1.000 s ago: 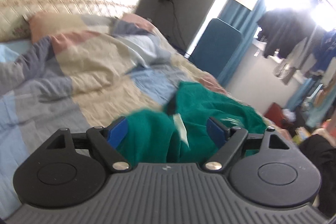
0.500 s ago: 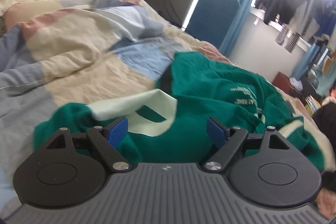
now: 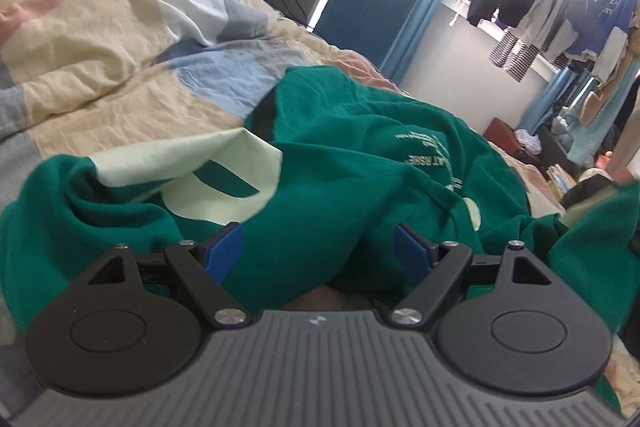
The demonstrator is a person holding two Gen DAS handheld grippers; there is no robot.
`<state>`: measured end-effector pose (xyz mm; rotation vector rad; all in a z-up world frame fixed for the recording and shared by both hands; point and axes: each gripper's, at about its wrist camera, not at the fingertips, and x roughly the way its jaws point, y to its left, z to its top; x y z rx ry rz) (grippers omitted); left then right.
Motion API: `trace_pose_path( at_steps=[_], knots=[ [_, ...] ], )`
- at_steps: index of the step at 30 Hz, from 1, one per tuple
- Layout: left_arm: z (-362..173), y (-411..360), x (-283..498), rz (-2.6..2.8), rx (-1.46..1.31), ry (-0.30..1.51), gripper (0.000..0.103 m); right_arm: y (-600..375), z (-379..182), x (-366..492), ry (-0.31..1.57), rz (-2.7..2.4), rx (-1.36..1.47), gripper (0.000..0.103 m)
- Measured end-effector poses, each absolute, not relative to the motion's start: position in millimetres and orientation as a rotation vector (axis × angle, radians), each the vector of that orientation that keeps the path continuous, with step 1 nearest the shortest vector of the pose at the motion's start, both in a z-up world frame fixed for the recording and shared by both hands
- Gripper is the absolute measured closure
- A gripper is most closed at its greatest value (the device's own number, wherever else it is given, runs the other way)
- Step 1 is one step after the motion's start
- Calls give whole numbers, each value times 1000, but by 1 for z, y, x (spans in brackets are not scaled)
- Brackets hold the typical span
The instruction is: Fold large clothes
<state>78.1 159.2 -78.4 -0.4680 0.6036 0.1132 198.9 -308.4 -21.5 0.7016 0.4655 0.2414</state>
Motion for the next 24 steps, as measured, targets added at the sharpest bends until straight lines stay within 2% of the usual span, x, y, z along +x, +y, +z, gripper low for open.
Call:
trace_pose_path(
  at_steps=[6, 11, 15, 21, 22, 24],
  knots=[
    [-83, 147, 79, 46, -480, 616, 18, -366, -79, 212, 556, -34, 877, 95],
    [-83, 136, 71, -4, -494, 616, 18, -369, -109, 195, 544, -125, 1012, 93],
    [-80, 129, 63, -55, -522, 622, 18, -359, -92, 176, 582, -138, 973, 92],
    [-73, 111, 49, -119, -505, 612, 18, -357, -57, 134, 539, -113, 907, 91],
    [-72, 108, 47, -126, -499, 613, 18, -357, -53, 127, 533, -110, 887, 88],
    [-72, 103, 44, -136, -489, 615, 18, -356, -41, 115, 506, -104, 854, 69]
  ],
)
